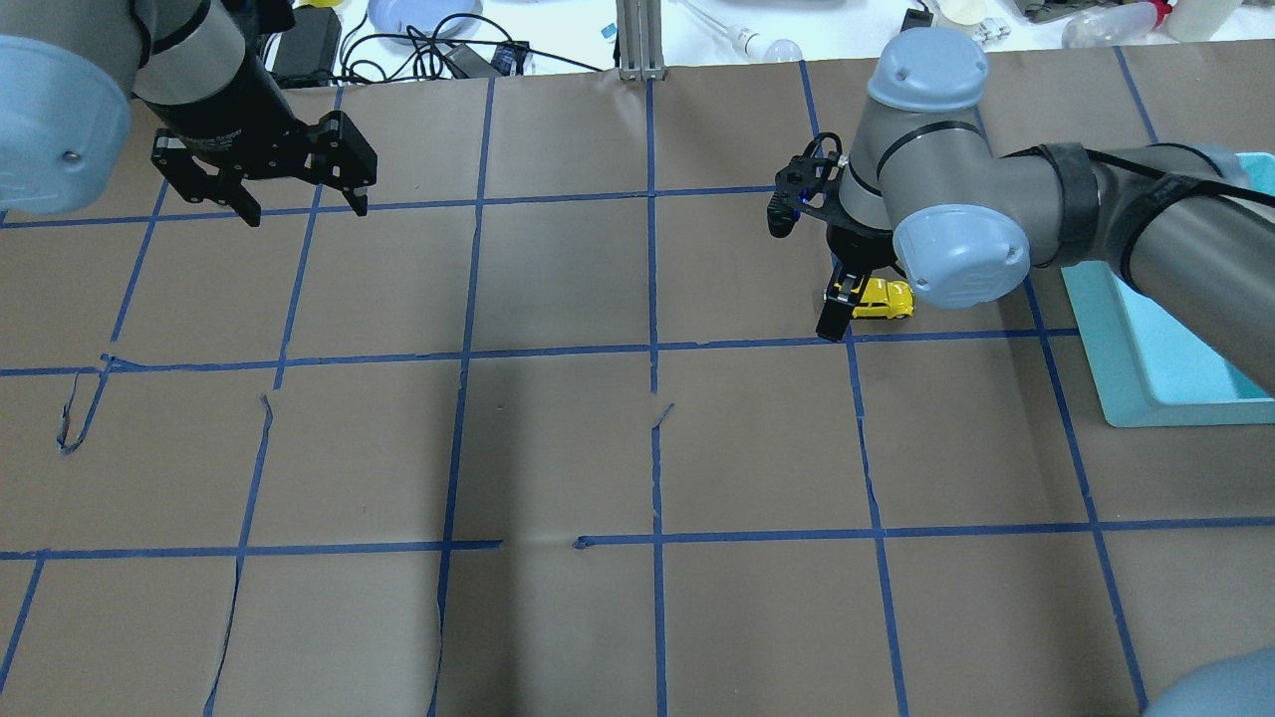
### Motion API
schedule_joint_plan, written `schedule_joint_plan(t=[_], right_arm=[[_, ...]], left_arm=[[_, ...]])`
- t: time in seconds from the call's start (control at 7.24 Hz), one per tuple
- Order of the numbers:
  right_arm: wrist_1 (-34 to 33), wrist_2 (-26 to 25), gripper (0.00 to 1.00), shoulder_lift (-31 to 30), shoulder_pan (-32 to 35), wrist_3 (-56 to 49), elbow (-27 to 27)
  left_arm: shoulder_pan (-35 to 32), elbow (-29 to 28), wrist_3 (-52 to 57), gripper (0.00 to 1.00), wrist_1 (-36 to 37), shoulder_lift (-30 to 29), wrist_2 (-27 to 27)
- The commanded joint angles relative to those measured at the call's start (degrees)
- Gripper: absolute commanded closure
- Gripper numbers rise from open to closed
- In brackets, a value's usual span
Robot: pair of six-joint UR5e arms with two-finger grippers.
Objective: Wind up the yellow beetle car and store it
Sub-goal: 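Lower the right gripper onto the yellow car and close on it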
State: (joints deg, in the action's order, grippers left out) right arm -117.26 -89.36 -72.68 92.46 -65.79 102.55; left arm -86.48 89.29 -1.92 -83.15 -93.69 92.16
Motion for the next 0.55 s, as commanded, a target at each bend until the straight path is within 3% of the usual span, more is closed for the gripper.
schedule_joint_plan(t=[0.0,0.28,0.41], right_arm=[[-7.3,-5.2,0.00,3.7,-1.1,-11.4,-0.2],[-13.8,-9.9,0.00,7.1,-1.4,-21.5,-1.0],[-14.3,-9.5,0.01,9.1,-1.5,-21.6,-1.2]], left_arm=[[0.0,0.0,-0.1,0.00,0.0,0.0,-0.2],[-0.2,-0.2,-0.1,0.00,0.0,-1.1,-0.2],[-0.3,-0.2,-0.1,0.00,-0.1,-0.6,-0.2]])
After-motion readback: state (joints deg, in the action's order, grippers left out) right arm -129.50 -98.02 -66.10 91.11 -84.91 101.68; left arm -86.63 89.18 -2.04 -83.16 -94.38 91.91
